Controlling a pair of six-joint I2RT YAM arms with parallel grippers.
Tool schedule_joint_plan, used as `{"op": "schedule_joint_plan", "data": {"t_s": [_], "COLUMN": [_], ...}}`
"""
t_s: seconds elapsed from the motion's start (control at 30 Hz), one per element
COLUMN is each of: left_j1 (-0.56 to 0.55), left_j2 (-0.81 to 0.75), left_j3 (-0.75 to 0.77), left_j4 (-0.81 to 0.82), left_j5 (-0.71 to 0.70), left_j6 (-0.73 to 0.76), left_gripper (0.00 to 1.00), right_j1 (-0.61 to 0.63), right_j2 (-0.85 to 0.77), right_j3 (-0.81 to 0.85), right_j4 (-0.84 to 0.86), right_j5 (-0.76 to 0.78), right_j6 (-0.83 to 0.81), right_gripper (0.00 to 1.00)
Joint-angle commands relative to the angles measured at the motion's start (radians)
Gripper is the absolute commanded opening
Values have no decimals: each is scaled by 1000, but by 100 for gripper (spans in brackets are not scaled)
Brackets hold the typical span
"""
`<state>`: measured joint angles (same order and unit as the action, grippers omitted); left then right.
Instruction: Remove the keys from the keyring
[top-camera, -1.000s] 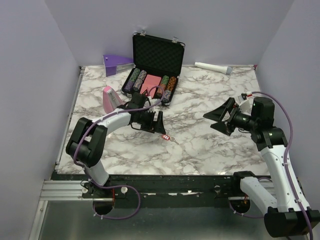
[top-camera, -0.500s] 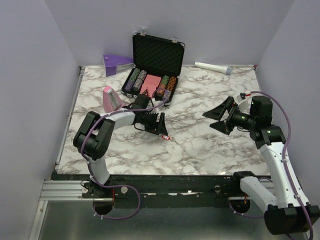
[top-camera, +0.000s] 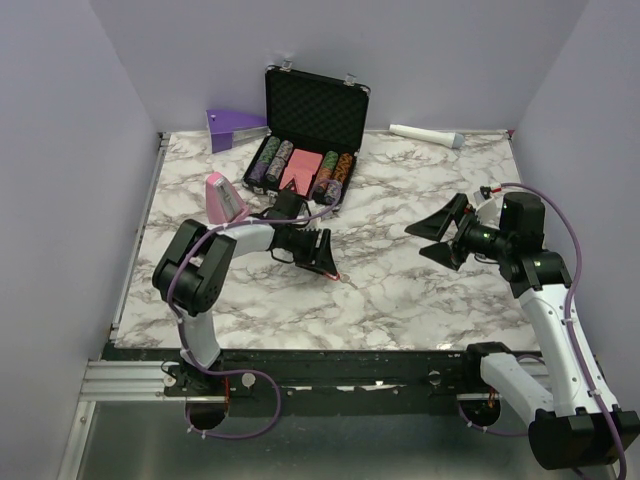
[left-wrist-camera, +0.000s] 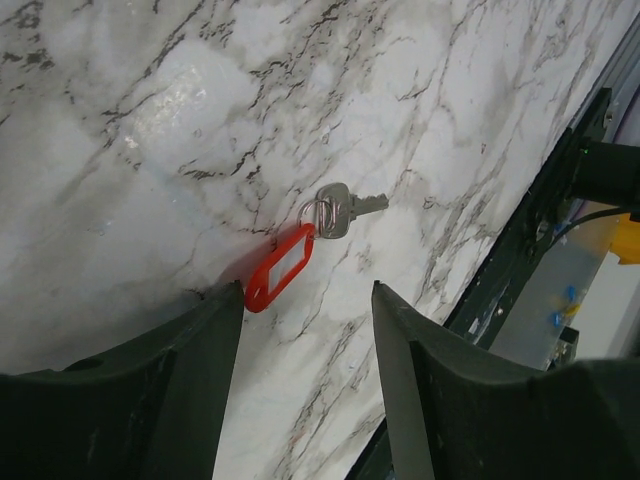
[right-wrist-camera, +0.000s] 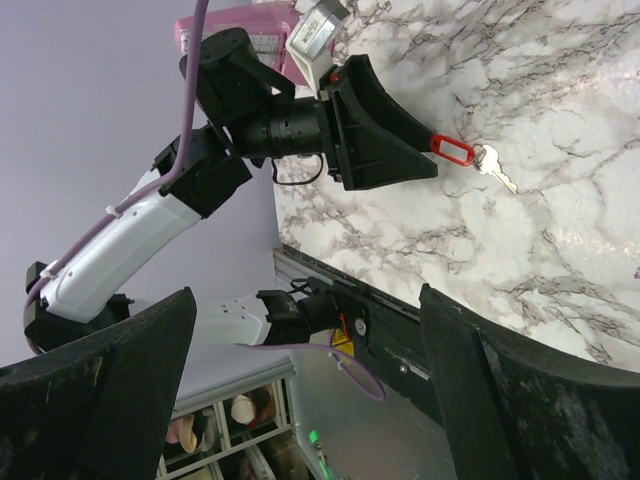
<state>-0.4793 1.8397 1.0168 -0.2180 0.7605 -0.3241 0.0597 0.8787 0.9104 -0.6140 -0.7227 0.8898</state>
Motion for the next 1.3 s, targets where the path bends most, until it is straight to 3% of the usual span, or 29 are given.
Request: {"op": "schedule_joint_plan", "data": {"t_s": [0.0, 0.33, 0.47, 0.53, 0.63, 0.67, 0.7, 1.0, 1.27], "left_j1": [-27, -41, -42, -42, -44, -44, -45, -68, -114], "left_j2": [58, 73, 72, 73, 84, 87, 85, -92, -298], "left_j3": [32, 45, 43, 45, 60, 68, 75, 131, 256], "left_j4": [-6, -29, -29, -26, -35, -40, -44, -133, -279], "left_j5": [20, 11, 11, 8, -10, -15, -21, -52, -130], "left_j6": [22, 28, 25, 19, 5, 0, -4, -55, -156], "left_gripper": [63, 51, 41, 33, 14, 3, 0, 0, 0], "right_j1": [6, 6, 6, 5, 6, 6, 6, 6, 6], "right_j2": [-3, -10, -12, -9, -3, 0, 0, 12, 35], "right_j3": [-10, -11, -15, -15, -10, -10, -8, 18, 48], "right_j4": [14, -4, -3, -3, -6, -7, -9, 37, 219], "right_j5": [-15, -12, -15, -20, -23, -24, -24, -50, -132], "right_j6": [0, -12, -14, -17, -28, -29, -32, -15, 110], "right_gripper": [100, 100, 100, 100, 100, 100, 100, 100, 100]}}
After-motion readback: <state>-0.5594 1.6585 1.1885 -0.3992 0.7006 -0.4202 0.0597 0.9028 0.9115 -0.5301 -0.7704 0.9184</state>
